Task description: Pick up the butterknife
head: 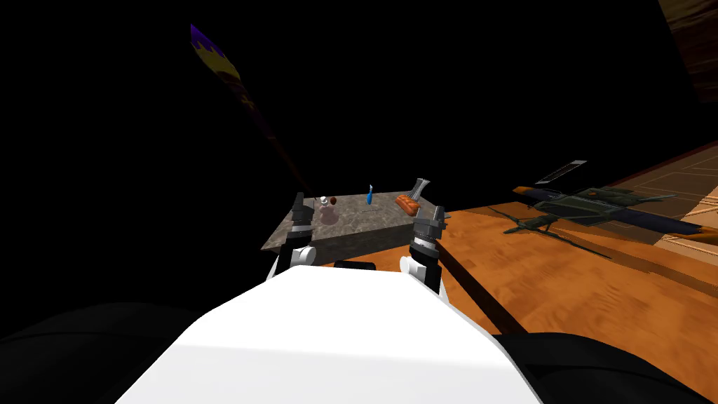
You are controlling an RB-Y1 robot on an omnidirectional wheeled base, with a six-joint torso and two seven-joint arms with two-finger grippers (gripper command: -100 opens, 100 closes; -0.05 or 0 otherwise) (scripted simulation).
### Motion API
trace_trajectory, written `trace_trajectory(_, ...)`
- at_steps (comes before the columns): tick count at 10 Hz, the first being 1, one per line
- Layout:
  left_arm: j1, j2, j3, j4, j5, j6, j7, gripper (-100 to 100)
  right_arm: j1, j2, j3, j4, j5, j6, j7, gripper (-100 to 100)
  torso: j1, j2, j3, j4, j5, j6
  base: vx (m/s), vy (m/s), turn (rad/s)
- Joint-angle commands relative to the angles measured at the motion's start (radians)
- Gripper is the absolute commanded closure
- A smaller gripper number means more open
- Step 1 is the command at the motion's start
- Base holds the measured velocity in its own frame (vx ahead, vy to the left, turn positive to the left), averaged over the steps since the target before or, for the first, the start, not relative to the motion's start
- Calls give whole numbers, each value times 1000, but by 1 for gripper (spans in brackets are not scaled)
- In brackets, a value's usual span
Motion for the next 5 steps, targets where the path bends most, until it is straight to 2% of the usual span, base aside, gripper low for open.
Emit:
trace_trajectory(1,0,0,0,0,0,0,0,0,7,-50,6,5,5,1,-2,-100,0,0,0,0,0,0,-36,-11,49)
trace_trajectory(3,0,0,0,0,0,0,0,0,13,-91,11,11,10,2,-5,-100,-3,5,3,1,-1,0,-79,-47,59)
trace_trajectory(5,0,0,0,0,0,0,0,0,31,-159,26,28,25,5,-12,-100,-3,5,3,1,-1,0,-92,-45,100)
